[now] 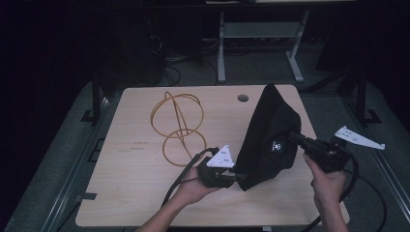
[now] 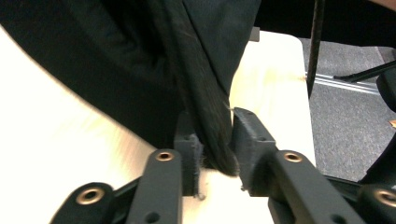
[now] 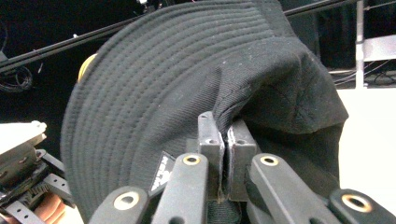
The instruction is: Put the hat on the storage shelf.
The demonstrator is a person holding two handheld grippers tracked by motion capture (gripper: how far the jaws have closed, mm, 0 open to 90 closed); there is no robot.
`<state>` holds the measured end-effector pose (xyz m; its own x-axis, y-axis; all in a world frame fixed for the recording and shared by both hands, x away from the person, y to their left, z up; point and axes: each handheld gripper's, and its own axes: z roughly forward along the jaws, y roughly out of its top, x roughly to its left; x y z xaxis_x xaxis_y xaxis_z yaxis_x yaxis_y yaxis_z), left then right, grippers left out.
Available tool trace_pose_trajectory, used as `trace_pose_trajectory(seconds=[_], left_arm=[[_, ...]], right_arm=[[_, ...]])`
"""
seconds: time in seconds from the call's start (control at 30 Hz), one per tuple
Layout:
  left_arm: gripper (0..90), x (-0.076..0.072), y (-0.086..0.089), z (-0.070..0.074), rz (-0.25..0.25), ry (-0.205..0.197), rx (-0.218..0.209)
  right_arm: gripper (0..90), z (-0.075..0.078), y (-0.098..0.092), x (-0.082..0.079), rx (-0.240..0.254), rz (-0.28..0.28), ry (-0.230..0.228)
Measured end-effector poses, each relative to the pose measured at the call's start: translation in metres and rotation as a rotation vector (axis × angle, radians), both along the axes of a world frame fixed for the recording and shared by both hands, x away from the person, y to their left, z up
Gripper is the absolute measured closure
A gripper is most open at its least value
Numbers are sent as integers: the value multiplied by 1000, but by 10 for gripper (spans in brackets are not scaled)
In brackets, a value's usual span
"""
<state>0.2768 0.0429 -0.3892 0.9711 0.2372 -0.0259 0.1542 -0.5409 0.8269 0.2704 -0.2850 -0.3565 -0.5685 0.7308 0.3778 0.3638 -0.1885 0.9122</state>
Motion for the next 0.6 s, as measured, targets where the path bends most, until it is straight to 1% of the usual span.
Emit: trace_pose_trajectory(seconds=[0.03, 0.1, 0.13, 0.17, 0.2, 0.23, 0.27, 0.3, 0.37, 0.4, 0.43, 0.47, 0.5, 0.53, 0.57, 0.6], left_arm=[[671, -1, 2, -1, 5, 5, 0], [648, -2, 5, -1, 7, 4, 1], [639, -2, 5, -1, 7, 4, 1], [629, -3, 6, -2, 9, 4, 4], [629, -3, 8, -2, 9, 1, 5], [609, -4, 12, -3, 11, 2, 9], [607, -4, 12, -3, 11, 2, 9], [607, -4, 15, -3, 12, 1, 10], [585, -5, 23, -4, 25, 7, 8], [581, -5, 23, -4, 25, 7, 8], [577, -7, 28, -6, 30, 7, 11], [572, -7, 28, -6, 30, 7, 11], [565, -7, 33, -6, 33, 2, 18], [560, -7, 33, -6, 33, 2, 18], [556, -9, 38, -8, 41, -1, 25], [548, -9, 38, -8, 41, -1, 25]], right_arm=[[873, 5, -1, 1, -12, 4, 0], [873, 10, -1, 3, -26, 7, -1], [873, 10, -1, 3, -26, 7, -1], [873, 15, -1, 5, -49, 11, -7], [873, 15, -1, 5, -49, 11, -7], [873, 20, 0, 6, -65, 21, -10], [873, 23, 0, 7, -77, 22, -7], [873, 23, 0, 7, -77, 22, -7], [873, 29, 1, 9, -104, 30, -12], [872, 31, 0, 9, -112, 27, -11], [873, 32, 0, 10, -115, 29, -11], [873, 32, 0, 10, -115, 29, -11], [873, 36, 0, 12, -127, 32, -11], [873, 36, 0, 12, -127, 32, -11], [873, 39, 1, 14, -131, 42, -15], [873, 39, 1, 14, -131, 42, -15]])
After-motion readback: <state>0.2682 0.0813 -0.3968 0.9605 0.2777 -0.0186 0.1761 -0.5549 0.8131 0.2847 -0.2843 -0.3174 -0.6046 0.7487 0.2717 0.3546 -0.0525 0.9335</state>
